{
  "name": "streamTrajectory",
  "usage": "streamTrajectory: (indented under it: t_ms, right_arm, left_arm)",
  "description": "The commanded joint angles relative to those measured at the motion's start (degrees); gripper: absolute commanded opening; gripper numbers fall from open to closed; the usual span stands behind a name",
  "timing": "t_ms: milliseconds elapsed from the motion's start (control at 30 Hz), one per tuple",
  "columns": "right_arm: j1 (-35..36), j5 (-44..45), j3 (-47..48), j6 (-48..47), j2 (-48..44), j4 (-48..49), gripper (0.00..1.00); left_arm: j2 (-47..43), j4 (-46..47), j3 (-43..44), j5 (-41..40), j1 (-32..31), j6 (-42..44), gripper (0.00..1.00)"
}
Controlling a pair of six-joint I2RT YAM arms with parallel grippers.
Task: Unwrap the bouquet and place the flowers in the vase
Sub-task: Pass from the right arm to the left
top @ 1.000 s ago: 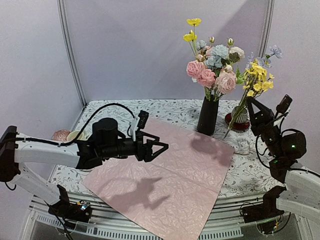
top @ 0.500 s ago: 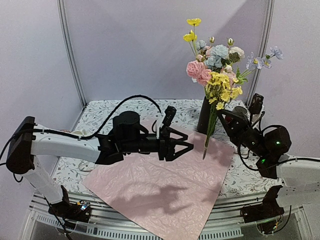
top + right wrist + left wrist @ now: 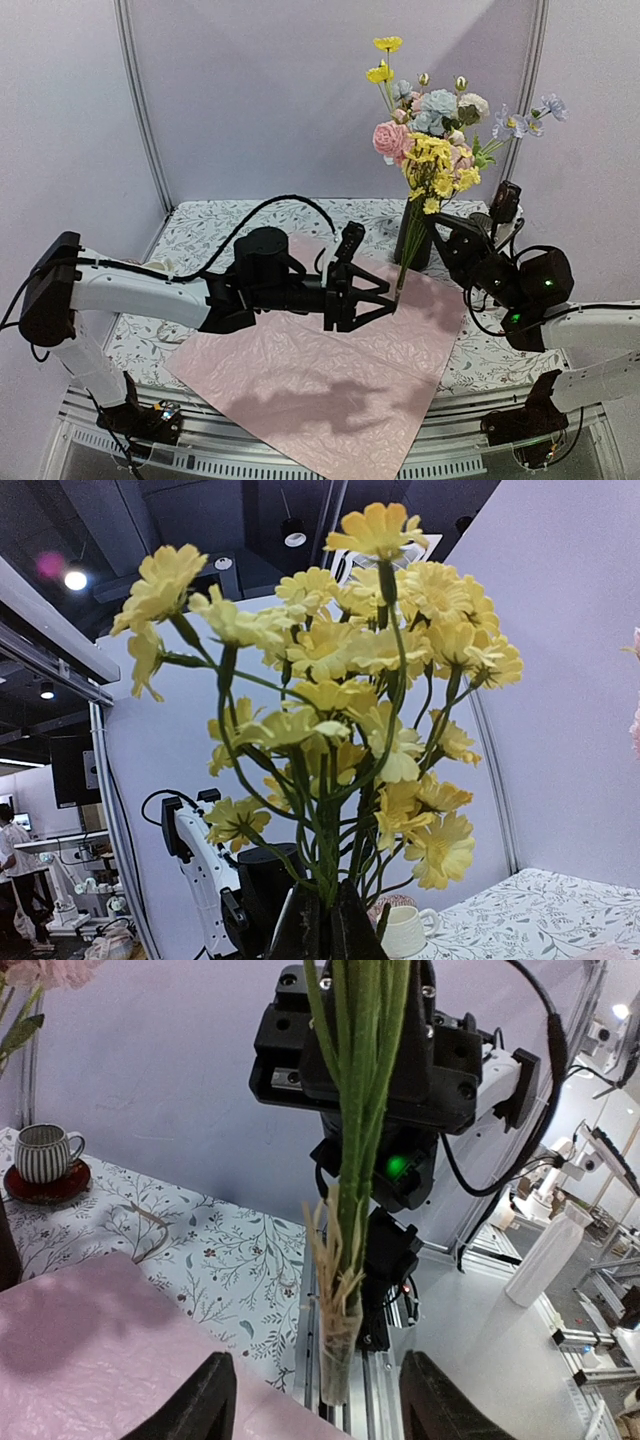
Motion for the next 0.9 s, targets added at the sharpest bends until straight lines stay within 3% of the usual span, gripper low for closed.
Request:
streamTrajectory:
  t_ms: [0,167,233,433,567,633,867]
  right_arm:
    - [0.87,-0.50,1.51,-0.91,0.55,2.31,0.03]
    - [1.08,-2.92,1.62,-1.25,1.17,3.24,0.02]
    - [1.04,-3.46,1.45,-1.53,1.06,3.23,0.02]
    - [1.13,-4.28,1.13,-1.32,1.56,4.03,0.03]
    - [1.15,-4.16,0.89,-1.66,1.71,4.11,0.03]
    - [1.20,-3.93,0.61,-1.73,1.50,3.91,0.13]
    - [1.16,-2.45,-0.65,-4.12,-3.21,-5.01,0.60]
  left_arm:
    - [0.13,1.30,0.80,2.40,-0.61,1.13,0.55]
    - [2.34,-0.40,3.43,8.18,-0.62,0.75,0.45]
    - [2.49,-0.55,3.59,8.19,-0.67,0.62,0.37]
    - [2.96,-1.15,4.55,8.66,-0.65,0.45,0.26]
    - [3.76,-2.27,5.59,8.98,-0.67,0.17,0.08]
    - [3.49,-3.28,5.63,8.12,-0.68,0.38,0.00]
    - [0.40,-8.01,4.48,6.04,-0.36,3.21,0.00]
